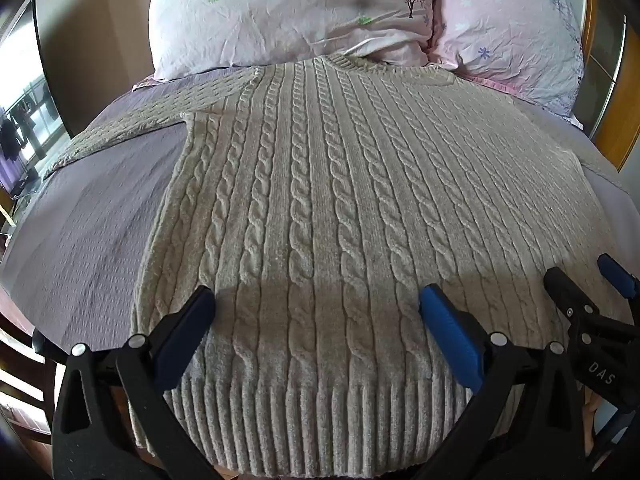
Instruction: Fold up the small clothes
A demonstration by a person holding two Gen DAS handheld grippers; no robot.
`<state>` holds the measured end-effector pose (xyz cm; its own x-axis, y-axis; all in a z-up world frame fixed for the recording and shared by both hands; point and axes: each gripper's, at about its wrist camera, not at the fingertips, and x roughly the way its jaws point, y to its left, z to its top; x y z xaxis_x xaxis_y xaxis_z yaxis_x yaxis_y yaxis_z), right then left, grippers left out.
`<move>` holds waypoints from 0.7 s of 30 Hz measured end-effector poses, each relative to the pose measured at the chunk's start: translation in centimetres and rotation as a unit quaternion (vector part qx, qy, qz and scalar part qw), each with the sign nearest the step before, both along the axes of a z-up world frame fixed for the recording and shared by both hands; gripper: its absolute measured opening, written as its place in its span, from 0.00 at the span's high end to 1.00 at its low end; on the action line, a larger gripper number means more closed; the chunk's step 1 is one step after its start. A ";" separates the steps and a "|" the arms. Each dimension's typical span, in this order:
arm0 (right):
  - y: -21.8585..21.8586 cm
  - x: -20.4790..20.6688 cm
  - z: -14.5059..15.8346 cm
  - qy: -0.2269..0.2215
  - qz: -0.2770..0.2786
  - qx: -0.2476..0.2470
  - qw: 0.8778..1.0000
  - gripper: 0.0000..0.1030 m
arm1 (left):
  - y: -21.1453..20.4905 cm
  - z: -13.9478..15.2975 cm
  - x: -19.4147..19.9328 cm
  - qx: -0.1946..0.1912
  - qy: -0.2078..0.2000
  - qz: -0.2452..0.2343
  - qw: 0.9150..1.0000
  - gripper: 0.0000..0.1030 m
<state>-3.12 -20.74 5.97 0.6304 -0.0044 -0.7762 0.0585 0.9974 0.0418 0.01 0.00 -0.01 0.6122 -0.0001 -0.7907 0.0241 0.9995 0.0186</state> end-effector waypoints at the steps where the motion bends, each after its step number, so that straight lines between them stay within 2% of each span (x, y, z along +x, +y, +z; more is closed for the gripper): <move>1: 0.0 0.0 0.0 0.000 0.000 0.000 1.000 0.01 | 0.0 0.0 0.0 0.000 0.000 0.000 1.000 0.02; 21: 0.0 0.0 0.0 0.000 0.000 0.000 1.000 0.01 | 0.0 0.0 0.0 0.000 -0.002 0.000 1.000 0.02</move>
<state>-3.12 -20.75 5.99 0.6306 -0.0047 -0.7761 0.0590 0.9974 0.0419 0.00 0.00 0.00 0.6146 0.0004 -0.7888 0.0241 0.9995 0.0193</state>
